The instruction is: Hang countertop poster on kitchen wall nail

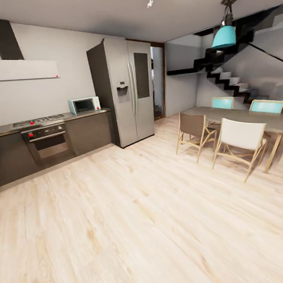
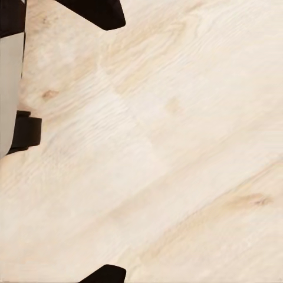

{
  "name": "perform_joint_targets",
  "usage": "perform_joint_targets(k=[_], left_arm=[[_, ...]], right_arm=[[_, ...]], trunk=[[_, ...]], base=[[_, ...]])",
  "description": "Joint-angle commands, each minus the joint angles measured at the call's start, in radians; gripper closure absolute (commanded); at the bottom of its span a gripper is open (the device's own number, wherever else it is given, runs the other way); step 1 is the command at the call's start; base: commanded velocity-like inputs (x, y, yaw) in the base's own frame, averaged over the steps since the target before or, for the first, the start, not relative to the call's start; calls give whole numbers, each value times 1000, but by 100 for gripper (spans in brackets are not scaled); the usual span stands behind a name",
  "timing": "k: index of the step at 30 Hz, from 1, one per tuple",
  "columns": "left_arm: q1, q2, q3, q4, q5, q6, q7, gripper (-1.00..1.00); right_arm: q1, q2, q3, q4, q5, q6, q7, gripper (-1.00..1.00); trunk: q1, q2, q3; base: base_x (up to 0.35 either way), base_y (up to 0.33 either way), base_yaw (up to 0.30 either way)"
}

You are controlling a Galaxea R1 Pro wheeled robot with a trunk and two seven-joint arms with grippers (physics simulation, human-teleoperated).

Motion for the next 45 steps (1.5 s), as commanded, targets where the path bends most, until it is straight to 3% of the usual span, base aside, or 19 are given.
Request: perform_joint_targets(k=[1,12,21,30,45], left_arm=[[0,-1,3,-2,0,0,-1,-100],[0,-1,3,-2,0,0,-1,-100],[0,-1,5,-3,0,0,-1,-100],[0,-1,33,-3,0,-1,-3,-100],[0,-1,38,-3,0,-1,-4,-100]], right_arm=[[-1,0,8,1,1,-2,-9,-100],[-1,2,8,0,2,-2,-12,-100],[-1,2,9,-1,1,-2,-76,-100],[-1,2,9,-1,1,-2,-82,-100],[-1,2,9,-1,1,-2,-82,-100]], trunk=[[1,0,-1],[1,0,-7],[1,0,-11],[1,0,-16],[1,0,-23]], base=[[316,-123,244],[319,-114,262],[324,-84,275],[332,-14,276],[339,0,276]])
